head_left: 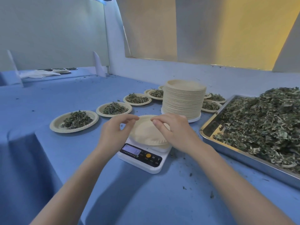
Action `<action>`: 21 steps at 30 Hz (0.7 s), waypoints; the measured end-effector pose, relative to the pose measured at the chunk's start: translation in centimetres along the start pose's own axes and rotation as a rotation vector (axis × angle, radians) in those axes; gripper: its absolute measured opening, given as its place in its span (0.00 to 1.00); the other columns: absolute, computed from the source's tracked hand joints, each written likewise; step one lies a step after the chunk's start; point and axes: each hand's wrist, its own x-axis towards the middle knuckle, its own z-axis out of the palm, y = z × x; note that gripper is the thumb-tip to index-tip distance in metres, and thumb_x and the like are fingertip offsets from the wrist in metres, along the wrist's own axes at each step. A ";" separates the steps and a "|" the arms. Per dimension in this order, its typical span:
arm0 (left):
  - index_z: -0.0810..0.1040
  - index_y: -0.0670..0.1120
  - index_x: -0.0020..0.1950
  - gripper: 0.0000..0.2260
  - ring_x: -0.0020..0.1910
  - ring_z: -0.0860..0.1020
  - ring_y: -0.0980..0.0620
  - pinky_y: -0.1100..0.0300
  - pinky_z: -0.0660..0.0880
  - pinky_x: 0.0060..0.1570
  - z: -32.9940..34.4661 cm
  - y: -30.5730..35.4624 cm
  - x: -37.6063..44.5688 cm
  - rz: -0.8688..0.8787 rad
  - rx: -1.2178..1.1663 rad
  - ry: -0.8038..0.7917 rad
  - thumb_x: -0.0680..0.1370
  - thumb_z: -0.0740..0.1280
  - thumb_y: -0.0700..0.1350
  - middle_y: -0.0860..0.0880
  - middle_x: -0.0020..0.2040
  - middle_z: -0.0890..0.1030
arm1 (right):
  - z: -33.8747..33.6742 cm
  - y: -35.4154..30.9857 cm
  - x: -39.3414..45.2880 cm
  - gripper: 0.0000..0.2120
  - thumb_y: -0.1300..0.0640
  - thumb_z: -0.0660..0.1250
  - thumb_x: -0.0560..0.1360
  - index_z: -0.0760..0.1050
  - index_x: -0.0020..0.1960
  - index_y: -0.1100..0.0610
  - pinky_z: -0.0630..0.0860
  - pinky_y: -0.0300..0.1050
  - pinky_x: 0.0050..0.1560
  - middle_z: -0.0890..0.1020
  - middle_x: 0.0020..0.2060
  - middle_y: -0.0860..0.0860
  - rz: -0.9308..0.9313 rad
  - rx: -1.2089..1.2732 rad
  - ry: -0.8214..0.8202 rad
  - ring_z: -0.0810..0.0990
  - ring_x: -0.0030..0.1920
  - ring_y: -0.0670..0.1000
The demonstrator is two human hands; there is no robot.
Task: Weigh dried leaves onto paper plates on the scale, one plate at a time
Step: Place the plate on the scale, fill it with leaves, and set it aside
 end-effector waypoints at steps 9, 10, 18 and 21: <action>0.80 0.55 0.47 0.09 0.44 0.74 0.70 0.73 0.68 0.40 1.2 -2.9 -0.8 -0.236 -0.173 0.233 0.79 0.62 0.44 0.58 0.49 0.81 | 0.6 0.3 -0.3 0.13 0.49 0.58 0.80 0.80 0.56 0.48 0.62 0.51 0.67 0.80 0.55 0.41 0.020 0.048 0.017 0.74 0.59 0.44; 0.80 0.55 0.48 0.09 0.44 0.74 0.69 0.73 0.68 0.41 1.2 -3.2 -1.0 -0.260 -0.182 0.252 0.79 0.62 0.44 0.58 0.49 0.81 | 0.7 0.4 -0.3 0.12 0.49 0.58 0.80 0.80 0.56 0.48 0.62 0.51 0.67 0.80 0.55 0.41 0.022 0.044 0.011 0.74 0.59 0.43; 0.80 0.55 0.48 0.08 0.44 0.74 0.68 0.78 0.66 0.40 1.1 -4.1 -1.5 -0.254 -0.164 0.258 0.78 0.63 0.44 0.56 0.49 0.80 | 1.2 0.7 -0.2 0.11 0.50 0.60 0.80 0.80 0.55 0.49 0.65 0.53 0.66 0.80 0.54 0.41 0.033 0.073 -0.013 0.75 0.58 0.43; 0.80 0.53 0.49 0.08 0.48 0.74 0.60 0.67 0.67 0.46 1.4 -3.5 -1.9 -0.143 -0.047 0.270 0.77 0.64 0.42 0.57 0.47 0.78 | 1.2 0.7 -0.3 0.11 0.50 0.60 0.80 0.80 0.54 0.48 0.65 0.53 0.65 0.80 0.52 0.41 0.025 0.069 -0.031 0.74 0.57 0.41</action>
